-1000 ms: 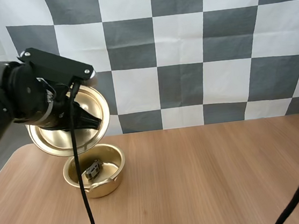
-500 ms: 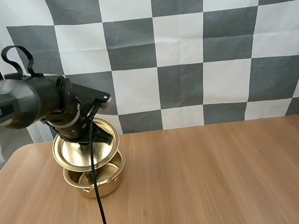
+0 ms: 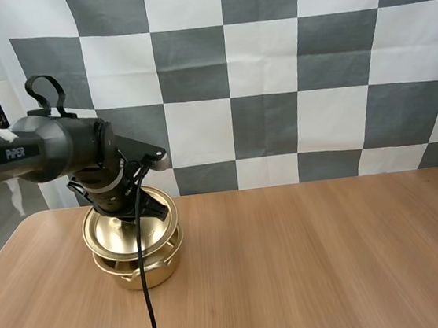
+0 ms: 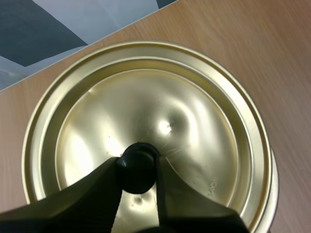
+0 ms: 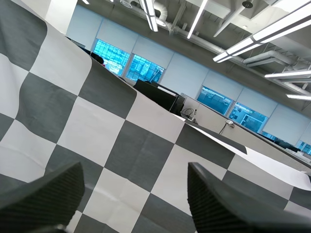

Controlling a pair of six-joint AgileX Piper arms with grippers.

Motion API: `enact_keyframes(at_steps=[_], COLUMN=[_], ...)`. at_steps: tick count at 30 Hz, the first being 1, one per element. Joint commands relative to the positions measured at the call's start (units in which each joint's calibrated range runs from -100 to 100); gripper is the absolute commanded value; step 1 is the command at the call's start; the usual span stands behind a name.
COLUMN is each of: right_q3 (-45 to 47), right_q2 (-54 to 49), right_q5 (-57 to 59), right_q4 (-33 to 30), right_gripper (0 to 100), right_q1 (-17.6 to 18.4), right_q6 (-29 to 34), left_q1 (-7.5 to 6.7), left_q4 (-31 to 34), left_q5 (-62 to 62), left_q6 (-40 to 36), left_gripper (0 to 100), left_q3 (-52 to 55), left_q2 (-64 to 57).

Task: Open the pot, put the car inside, and close it

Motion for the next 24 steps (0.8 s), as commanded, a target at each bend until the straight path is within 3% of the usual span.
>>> enact_keyframes(at_steps=[1, 24], right_q3=[0.0, 0.0], right_q2=[0.0, 0.0], right_q5=[0.0, 0.0], right_q4=[0.0, -0.2], right_gripper=[100, 100], right_q1=[0.0, 0.0], right_q6=[0.0, 0.0], left_q1=[-0.04, -0.04], left_q4=[0.0, -0.7], left_q5=[0.1, 0.0], left_q6=[0.0, 1.3], left_gripper=[0, 0], left_q3=[0.0, 0.0], left_q2=[0.8, 3.1])
